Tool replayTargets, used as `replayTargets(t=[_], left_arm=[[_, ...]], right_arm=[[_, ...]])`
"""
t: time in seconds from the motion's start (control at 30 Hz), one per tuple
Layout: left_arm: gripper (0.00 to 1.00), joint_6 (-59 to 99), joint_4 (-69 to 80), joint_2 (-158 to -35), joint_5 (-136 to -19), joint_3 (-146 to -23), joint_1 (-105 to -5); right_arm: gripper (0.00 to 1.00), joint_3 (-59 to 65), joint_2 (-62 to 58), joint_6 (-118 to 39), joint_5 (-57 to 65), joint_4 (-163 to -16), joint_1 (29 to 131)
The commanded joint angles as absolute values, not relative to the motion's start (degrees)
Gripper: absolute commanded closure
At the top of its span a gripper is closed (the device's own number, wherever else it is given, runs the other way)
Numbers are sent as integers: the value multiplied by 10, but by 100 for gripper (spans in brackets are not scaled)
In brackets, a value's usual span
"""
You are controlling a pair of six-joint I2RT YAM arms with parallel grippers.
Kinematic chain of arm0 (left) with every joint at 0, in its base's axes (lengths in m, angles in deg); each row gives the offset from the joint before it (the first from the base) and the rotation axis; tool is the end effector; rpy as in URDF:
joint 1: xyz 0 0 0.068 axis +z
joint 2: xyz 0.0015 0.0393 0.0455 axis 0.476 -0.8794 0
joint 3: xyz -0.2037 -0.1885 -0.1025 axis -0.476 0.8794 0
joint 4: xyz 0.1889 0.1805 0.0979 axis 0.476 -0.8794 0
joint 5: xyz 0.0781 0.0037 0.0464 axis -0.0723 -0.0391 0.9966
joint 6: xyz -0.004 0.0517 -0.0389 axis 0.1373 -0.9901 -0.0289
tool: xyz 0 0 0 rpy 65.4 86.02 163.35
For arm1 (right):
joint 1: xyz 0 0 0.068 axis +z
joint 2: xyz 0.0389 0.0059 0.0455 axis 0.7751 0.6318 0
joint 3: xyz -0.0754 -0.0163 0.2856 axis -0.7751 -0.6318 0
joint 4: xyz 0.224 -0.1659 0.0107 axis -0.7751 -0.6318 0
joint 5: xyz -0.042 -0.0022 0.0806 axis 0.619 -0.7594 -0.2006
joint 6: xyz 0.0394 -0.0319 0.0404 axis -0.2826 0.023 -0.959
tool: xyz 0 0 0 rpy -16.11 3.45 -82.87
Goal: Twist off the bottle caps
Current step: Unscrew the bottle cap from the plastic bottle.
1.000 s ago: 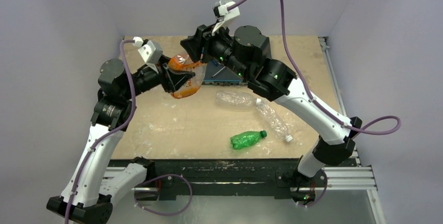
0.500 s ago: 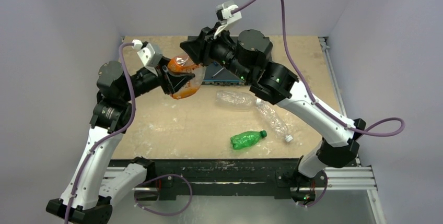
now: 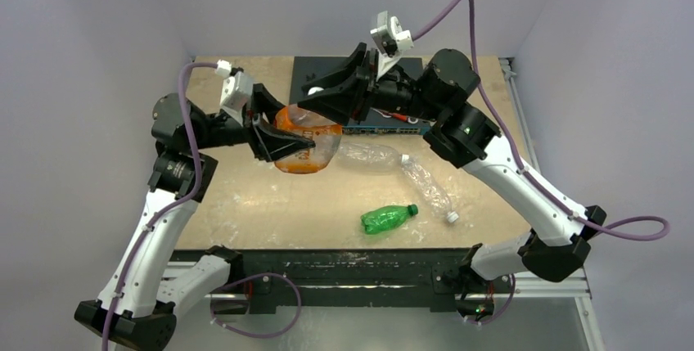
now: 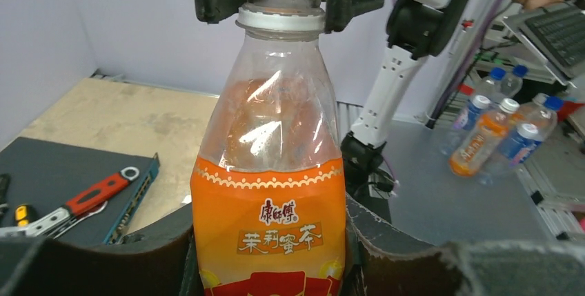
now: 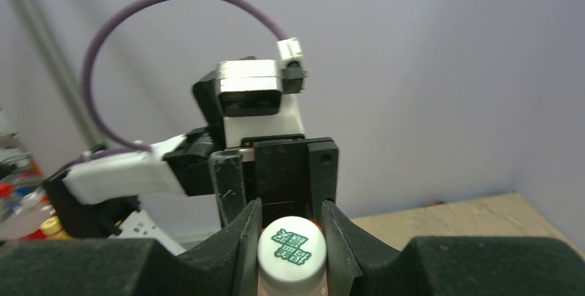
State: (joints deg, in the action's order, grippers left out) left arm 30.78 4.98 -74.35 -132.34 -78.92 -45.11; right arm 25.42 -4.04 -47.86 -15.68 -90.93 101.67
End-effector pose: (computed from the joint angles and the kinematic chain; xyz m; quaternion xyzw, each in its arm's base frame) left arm 0.1655 -0.0967 0.4863 0.3838 0.5446 -0.5288 0.5258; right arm 0.1767 0.2541 0.5727 -0.3591 0.4916 0.5434 0.5780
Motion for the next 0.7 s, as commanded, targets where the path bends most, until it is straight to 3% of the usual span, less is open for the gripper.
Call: replayTargets(t=[0.0,0.17,0.3,0.37,0.43,0.53,0.67], left_arm=[[100,413,118,-751,-1374,-779,-442],[100,438,143,-755,-1400,-774,-442],[100,378,96,-753,-1390,-783,-442],[100,329,42,-754,-1373,-798,-442],[100,283,-8,-750,-1340,-808,-443],[100,219,-38,-737,-1258,-807,-442],[100,159,-56,-726,-1156,-803,-442]], right_arm=[[100,264,-62,-521,-393,-794,1013],[100,228,-51,-574,-512,-688,1009],[96,241,-36,-583,-476,-697,986],[74,274,-38,-526,-350,-798,985],[40,285,-46,-505,-222,-849,985],[3,290,-55,-503,-85,-881,985],[1,300,-50,-525,-5,-907,989]])
